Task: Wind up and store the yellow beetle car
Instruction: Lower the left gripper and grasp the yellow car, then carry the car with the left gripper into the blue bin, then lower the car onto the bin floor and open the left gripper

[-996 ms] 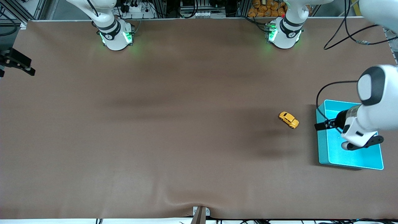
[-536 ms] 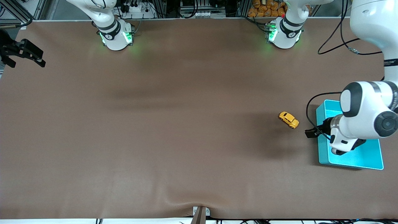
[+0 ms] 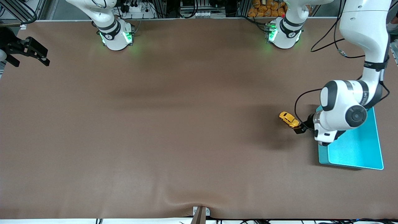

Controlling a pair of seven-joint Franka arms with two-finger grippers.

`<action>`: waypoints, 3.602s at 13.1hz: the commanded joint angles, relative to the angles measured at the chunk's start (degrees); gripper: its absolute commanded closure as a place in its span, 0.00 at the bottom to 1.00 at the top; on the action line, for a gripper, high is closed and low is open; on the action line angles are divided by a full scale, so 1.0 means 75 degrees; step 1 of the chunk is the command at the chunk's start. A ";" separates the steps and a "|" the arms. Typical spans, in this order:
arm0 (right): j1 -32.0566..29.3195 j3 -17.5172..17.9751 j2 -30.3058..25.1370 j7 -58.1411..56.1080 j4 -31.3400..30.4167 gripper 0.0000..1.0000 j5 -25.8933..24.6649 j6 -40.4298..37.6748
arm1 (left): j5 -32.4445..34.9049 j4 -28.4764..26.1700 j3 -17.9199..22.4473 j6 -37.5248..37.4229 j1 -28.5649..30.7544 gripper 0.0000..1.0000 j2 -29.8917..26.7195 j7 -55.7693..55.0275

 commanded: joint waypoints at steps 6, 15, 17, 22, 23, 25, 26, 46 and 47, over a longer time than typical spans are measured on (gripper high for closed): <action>0.1551 -0.1507 0.0582 0.0088 0.0669 0.00 0.0070 -0.0278 | 0.0107 -0.1968 -0.0121 0.2295 -0.0001 0.00 -0.0361 -0.2174; 0.2713 -0.2656 0.1144 -0.0076 0.1243 0.00 -0.0036 -0.0313 | 0.0107 -0.1944 -0.0121 0.2589 -0.0083 1.00 -0.0079 -0.2867; 0.2677 -0.2656 0.1133 -0.0088 0.1290 0.00 -0.0036 -0.0313 | 0.0119 -0.1933 -0.0144 0.2507 -0.0083 1.00 -0.0207 -0.2832; 0.2255 -0.2210 0.1063 -0.0006 0.1326 0.00 -0.0059 -0.0465 | 0.0271 -0.0181 -0.0215 -0.0111 0.0092 1.00 -0.0806 -0.2330; 0.2255 -0.2222 0.1063 0.0006 0.1326 0.00 -0.0048 -0.0466 | 0.0271 0.0347 -0.0191 -0.0629 0.0174 1.00 -0.0748 -0.1968; 0.2255 -0.2210 0.1063 0.0006 0.1326 0.00 -0.0048 -0.0466 | 0.0434 0.0890 -0.0191 -0.1102 0.0571 1.00 -0.0700 -0.0810; 0.2255 -0.2210 0.1074 0.0006 0.1326 0.00 -0.0048 -0.0442 | 0.0575 0.1031 -0.0179 -0.1103 0.0794 1.00 -0.0700 -0.0213; 0.2090 -0.2211 0.1109 0.0475 0.1455 0.00 0.0140 -0.0454 | 0.0869 0.2533 -0.0250 0.0174 0.2882 1.00 0.1843 0.6907; 0.2102 -0.2199 0.1109 0.0486 0.1455 0.00 0.0140 -0.0442 | 0.0962 0.2463 -0.0238 0.0174 0.2882 1.00 0.1912 0.6907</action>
